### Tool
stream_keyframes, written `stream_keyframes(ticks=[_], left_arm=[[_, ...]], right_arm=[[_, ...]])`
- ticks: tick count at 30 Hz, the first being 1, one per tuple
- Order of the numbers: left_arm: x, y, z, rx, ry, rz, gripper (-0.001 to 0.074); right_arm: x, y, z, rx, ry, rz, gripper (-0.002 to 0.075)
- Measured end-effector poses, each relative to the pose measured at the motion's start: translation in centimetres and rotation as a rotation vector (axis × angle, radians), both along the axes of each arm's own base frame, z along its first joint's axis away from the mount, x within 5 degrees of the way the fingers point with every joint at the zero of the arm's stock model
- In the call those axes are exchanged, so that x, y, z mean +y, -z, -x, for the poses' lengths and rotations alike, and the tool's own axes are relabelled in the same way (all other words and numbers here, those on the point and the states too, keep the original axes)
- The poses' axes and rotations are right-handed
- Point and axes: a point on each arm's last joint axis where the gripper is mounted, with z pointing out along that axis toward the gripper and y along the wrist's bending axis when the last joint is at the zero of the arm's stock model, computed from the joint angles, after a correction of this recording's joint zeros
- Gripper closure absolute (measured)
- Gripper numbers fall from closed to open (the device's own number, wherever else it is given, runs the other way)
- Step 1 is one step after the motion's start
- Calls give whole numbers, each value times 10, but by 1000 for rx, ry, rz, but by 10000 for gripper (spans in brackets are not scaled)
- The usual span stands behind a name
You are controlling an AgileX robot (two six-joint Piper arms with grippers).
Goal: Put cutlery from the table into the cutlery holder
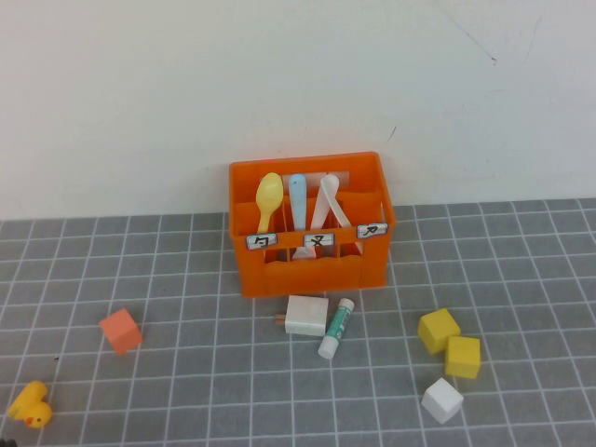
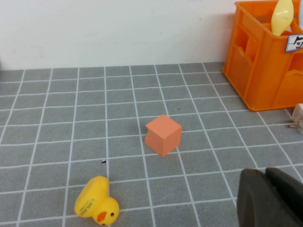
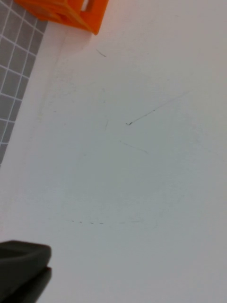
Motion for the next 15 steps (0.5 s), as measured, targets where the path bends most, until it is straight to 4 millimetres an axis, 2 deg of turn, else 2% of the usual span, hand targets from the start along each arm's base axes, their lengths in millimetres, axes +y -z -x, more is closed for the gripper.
stream_keyframes(ticks=[8, 12, 15], left_arm=[[0, 0, 0, 0, 0, 0, 736], [0, 0, 0, 0, 0, 0, 736], [0, 0, 0, 0, 0, 0, 736]], right_arm=[[-3, 4, 0, 42, 32, -57, 727], [-11, 13, -1, 116, 117, -123, 727], [-15, 29, -2, 146, 164, -182, 727]])
